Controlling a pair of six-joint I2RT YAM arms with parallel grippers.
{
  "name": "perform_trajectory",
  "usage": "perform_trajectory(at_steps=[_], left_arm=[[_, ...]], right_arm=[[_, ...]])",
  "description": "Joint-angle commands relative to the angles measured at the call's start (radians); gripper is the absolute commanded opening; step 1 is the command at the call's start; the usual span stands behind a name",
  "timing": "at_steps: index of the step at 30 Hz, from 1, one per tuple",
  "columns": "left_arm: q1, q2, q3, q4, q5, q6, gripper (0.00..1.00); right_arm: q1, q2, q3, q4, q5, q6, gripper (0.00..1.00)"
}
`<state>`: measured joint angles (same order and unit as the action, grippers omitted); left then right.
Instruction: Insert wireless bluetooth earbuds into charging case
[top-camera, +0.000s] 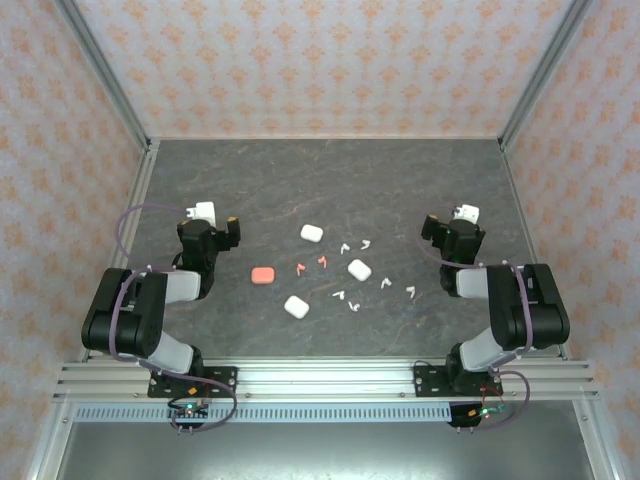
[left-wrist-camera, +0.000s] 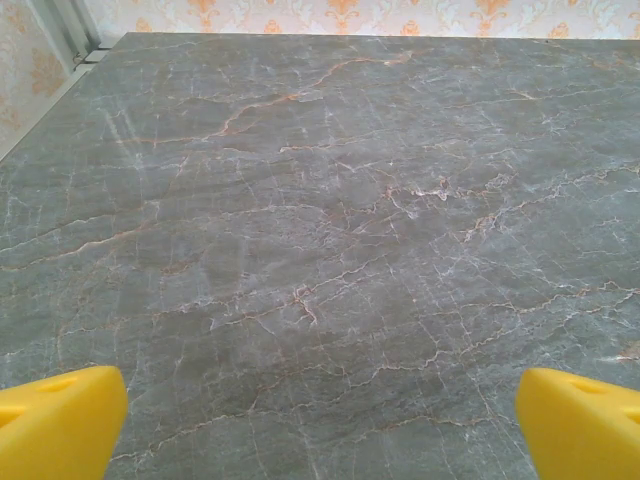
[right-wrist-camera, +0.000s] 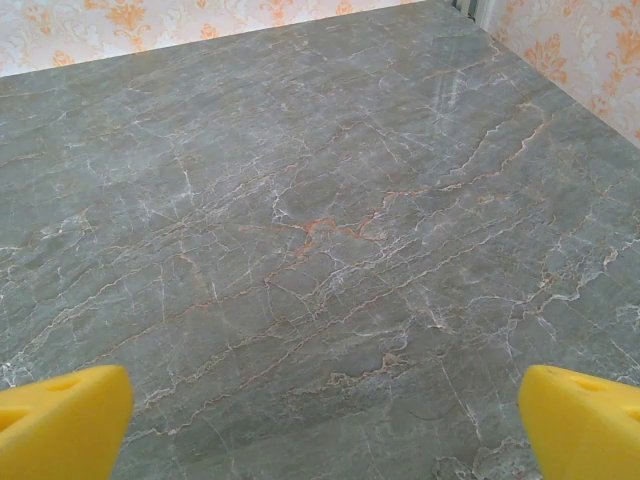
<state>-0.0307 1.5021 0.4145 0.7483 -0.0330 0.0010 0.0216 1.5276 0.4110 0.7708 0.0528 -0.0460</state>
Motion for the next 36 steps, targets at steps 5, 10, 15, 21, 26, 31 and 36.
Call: perform_trajectory(at_steps=[5,10,15,21,26,31,36], left_arm=[[0.003,-0.005,0.014,-0.009,-0.001,0.013,1.0],[0.003,-0.005,0.013,-0.009,0.0,0.013,1.0],[0.004,-0.005,0.014,-0.009,0.0,0.014,1.0],[0.003,-0.006,0.011,-0.006,0.0,0.014,1.0],[0.0,-0.126,0.074,-0.194,-0.058,-0.005,1.0],[-0.002,-0.299,0.233,-0.593,-0.116,-0.17,1.0],[-0.008,-0.3,0.42,-0.891,0.002,-0.34,1.0]], right_arm=[[0.006,-0.007,0.006,0.004,0.021,0.013,0.99],[0.007,-0.009,0.005,0.006,0.02,0.013,0.99],[0.006,-0.005,0.009,0.002,0.021,0.014,0.99],[0.006,-0.009,0.004,0.007,0.019,0.015,0.99],[0.006,-0.1,0.025,-0.1,0.057,0.028,0.99],[0.006,-0.299,0.092,-0.375,0.04,0.069,0.99],[0.008,-0.396,0.196,-0.603,-0.173,0.101,0.99]])
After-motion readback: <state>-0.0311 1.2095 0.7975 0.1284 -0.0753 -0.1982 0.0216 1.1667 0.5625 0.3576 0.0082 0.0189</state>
